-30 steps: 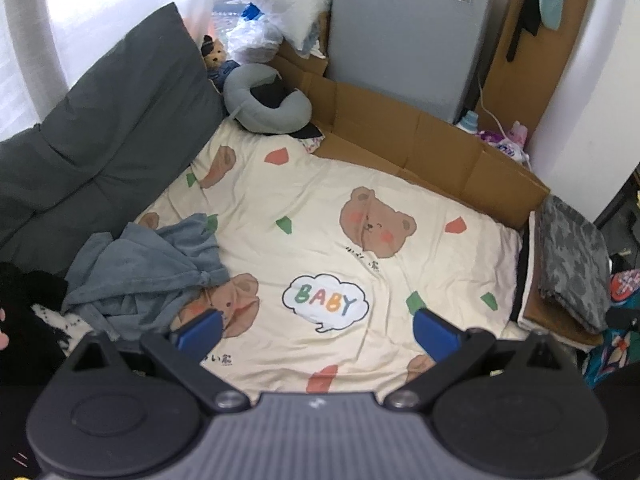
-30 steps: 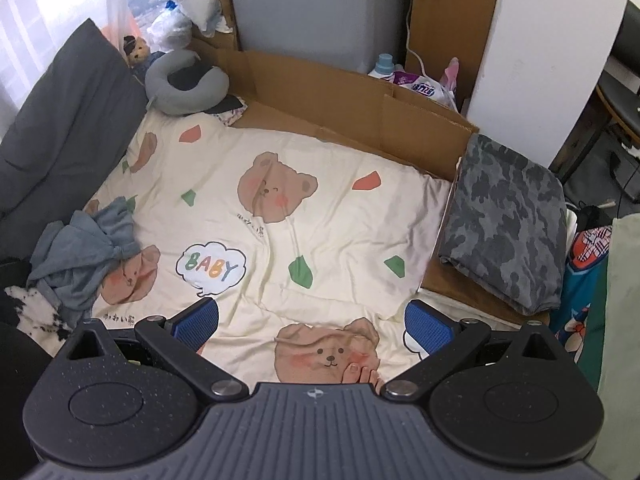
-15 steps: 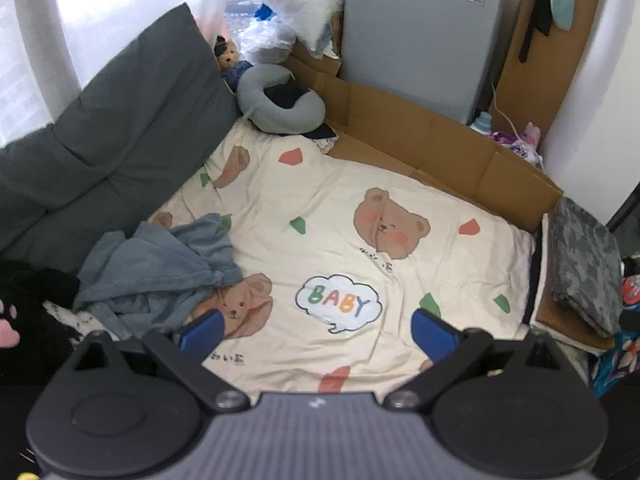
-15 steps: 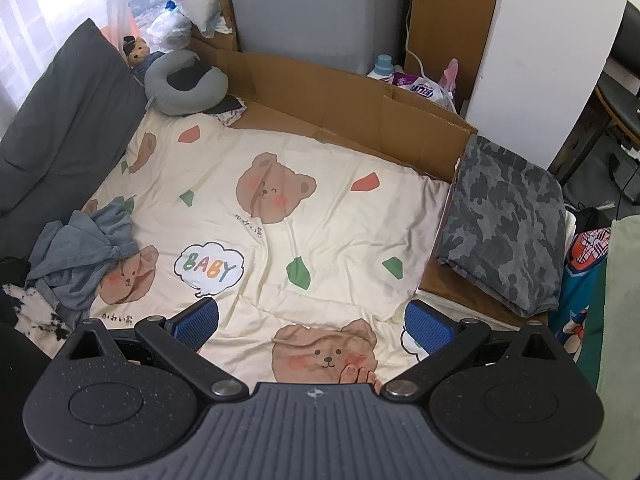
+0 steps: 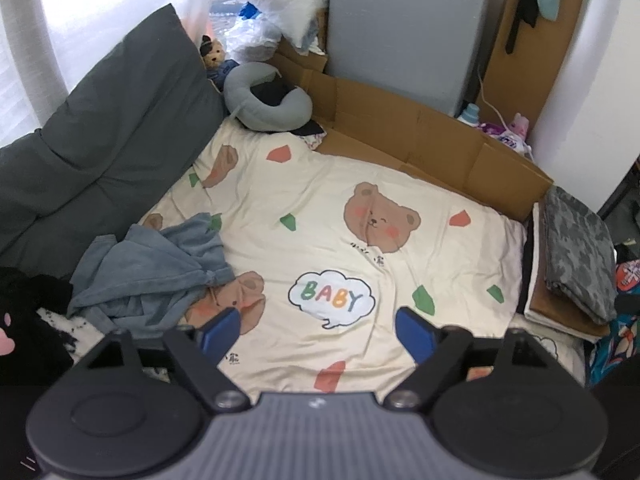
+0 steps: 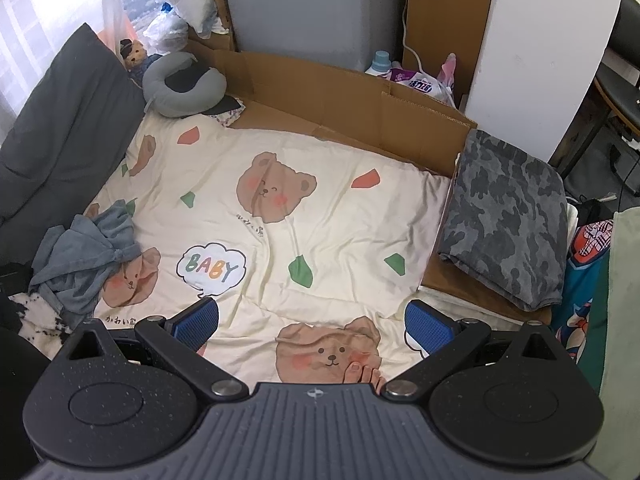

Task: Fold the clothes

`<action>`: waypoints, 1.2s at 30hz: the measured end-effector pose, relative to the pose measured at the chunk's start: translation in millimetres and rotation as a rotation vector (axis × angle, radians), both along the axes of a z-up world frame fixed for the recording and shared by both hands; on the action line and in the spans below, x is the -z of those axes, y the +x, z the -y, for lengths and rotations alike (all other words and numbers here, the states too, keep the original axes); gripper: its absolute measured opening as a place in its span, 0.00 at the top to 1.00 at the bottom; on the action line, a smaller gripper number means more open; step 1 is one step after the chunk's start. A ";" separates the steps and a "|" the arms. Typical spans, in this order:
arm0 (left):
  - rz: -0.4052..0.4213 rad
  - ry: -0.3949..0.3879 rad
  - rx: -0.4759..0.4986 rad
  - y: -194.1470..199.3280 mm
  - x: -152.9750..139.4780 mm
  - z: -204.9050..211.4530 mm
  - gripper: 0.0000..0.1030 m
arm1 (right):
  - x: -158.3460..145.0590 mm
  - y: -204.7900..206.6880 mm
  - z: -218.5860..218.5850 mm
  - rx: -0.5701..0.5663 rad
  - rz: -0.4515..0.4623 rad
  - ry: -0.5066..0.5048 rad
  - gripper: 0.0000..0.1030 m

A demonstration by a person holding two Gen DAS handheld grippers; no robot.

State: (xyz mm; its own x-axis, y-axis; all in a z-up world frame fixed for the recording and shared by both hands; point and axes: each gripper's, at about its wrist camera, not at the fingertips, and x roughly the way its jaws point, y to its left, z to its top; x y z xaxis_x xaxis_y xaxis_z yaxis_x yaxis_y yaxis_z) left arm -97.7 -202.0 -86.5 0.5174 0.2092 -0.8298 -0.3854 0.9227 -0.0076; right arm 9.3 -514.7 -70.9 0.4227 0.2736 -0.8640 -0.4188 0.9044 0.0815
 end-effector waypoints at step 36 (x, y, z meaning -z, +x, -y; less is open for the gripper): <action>0.013 0.020 -0.017 -4.6 1.5 3.9 0.14 | 0.0 1.0 1.9 0.017 -0.005 -0.006 0.01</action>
State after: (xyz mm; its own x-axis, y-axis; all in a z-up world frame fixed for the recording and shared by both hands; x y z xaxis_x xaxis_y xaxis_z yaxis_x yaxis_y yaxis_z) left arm -102.3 -205.9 -88.0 0.5241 0.2345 -0.8187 -0.4012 0.9160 0.0055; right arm 10.4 -516.6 -70.9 0.4232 0.2611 -0.8676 -0.4031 0.9118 0.0778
